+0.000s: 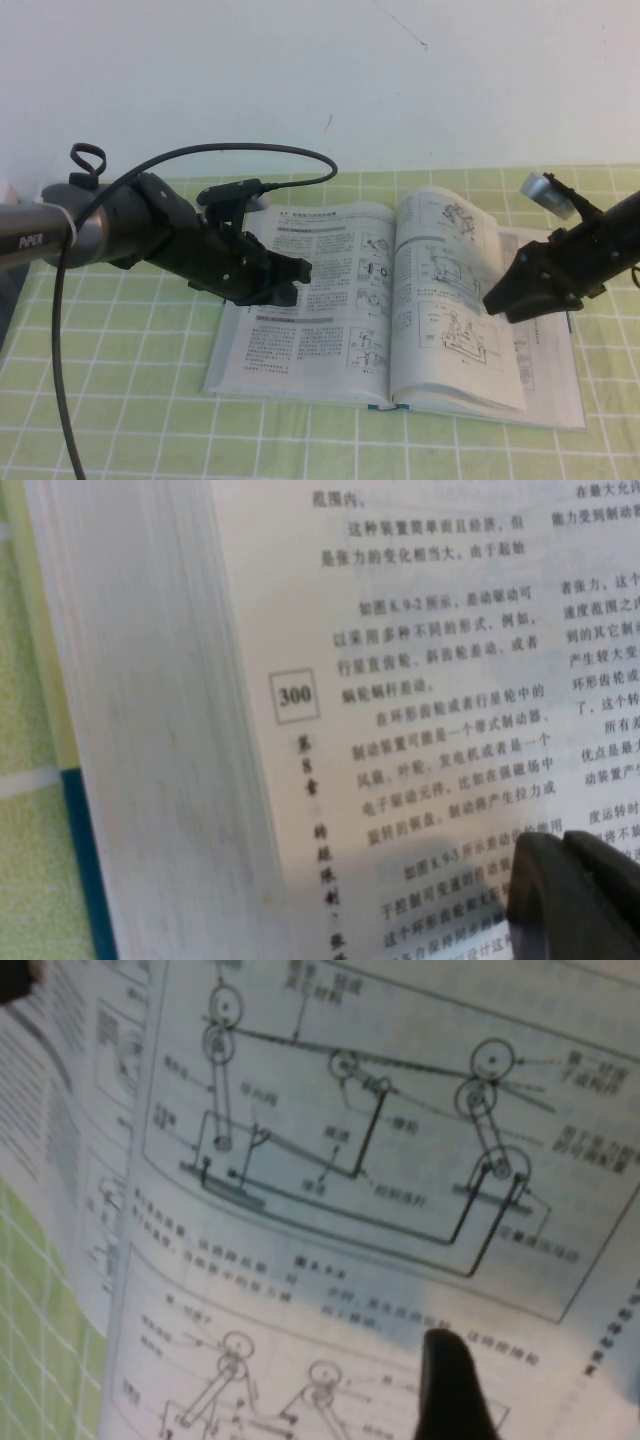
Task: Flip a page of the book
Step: Open the closed book
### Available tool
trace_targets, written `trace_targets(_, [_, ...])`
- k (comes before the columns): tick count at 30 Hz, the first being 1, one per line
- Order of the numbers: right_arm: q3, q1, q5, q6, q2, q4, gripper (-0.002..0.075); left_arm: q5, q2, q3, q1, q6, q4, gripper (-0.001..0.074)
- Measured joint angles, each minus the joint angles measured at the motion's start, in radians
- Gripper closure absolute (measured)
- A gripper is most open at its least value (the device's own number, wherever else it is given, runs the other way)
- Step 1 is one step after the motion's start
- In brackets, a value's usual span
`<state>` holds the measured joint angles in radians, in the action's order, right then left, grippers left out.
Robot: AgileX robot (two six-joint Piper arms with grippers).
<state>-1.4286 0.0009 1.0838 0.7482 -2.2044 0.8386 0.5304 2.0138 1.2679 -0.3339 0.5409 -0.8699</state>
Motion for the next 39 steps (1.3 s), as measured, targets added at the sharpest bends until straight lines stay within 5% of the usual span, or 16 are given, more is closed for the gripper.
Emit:
trace_targets(21, [0.002,0.037,0.078,0.304,-0.097,0.475,0.0332,0.0,0.0,0.0,0.0,-0.003,0.0,0.0738])
trace_targets(39, [0.002,0.128,0.078,0.327,-0.066,0.499,0.0332,0.0,0.0,0.0,0.0,-0.003,-0.004,0.0738])
